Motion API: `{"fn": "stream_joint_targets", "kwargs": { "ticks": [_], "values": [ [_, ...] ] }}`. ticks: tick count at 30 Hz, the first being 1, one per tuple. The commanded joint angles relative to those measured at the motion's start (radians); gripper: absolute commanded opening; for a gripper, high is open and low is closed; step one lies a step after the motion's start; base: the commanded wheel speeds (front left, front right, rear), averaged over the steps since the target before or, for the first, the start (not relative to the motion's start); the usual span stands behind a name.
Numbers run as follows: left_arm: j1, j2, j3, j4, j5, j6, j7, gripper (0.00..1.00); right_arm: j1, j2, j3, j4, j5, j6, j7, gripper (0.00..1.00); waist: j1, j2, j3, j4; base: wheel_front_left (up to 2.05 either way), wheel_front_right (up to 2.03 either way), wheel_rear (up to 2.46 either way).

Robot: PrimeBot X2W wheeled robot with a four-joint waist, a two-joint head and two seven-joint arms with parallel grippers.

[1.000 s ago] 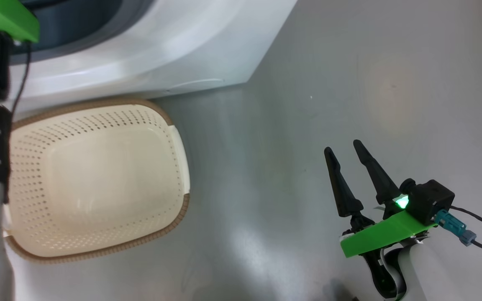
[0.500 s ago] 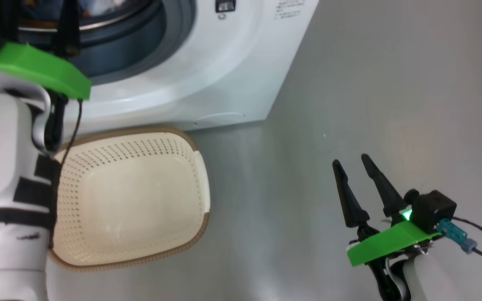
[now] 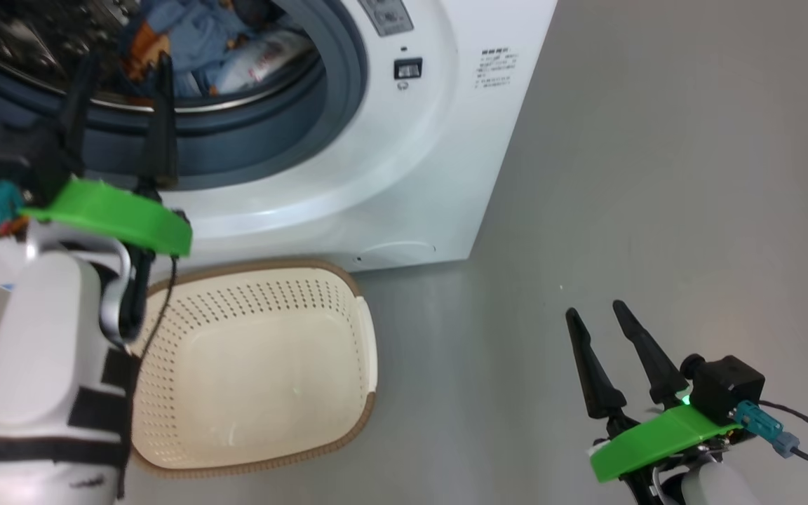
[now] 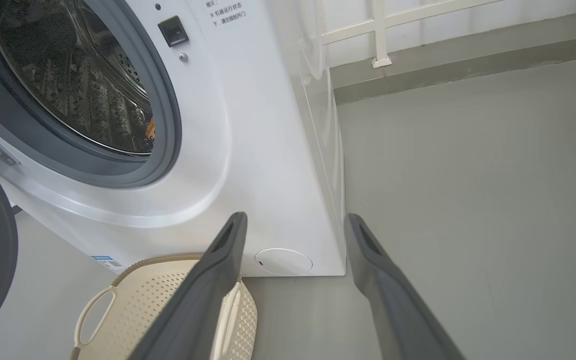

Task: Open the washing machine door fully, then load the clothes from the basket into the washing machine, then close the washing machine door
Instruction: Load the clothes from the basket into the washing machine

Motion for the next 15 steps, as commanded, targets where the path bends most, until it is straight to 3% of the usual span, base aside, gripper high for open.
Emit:
{"fn": "stream_joint_targets", "kwargs": {
  "ticks": [1, 15],
  "values": [
    [0.032, 0.026, 0.028, -0.051, 0.014, 0.009, -0.005, 1.00, 0.022, 0.002, 0.016, -0.018, -0.002, 0.003, -0.005, 1.00, 0.0000, -0.0001, -0.049, 0.021, 0.00, 0.00, 0.00],
    [0.348, 0.050, 0.083, -0.266, 0.045, 0.046, -0.005, 1.00, 0.091, 0.002, -0.009, -0.012, -0.014, 0.003, -0.005, 1.00, 0.0000, -0.0001, -0.180, 0.038, 0.00, 0.00, 0.00]
  ]
}}
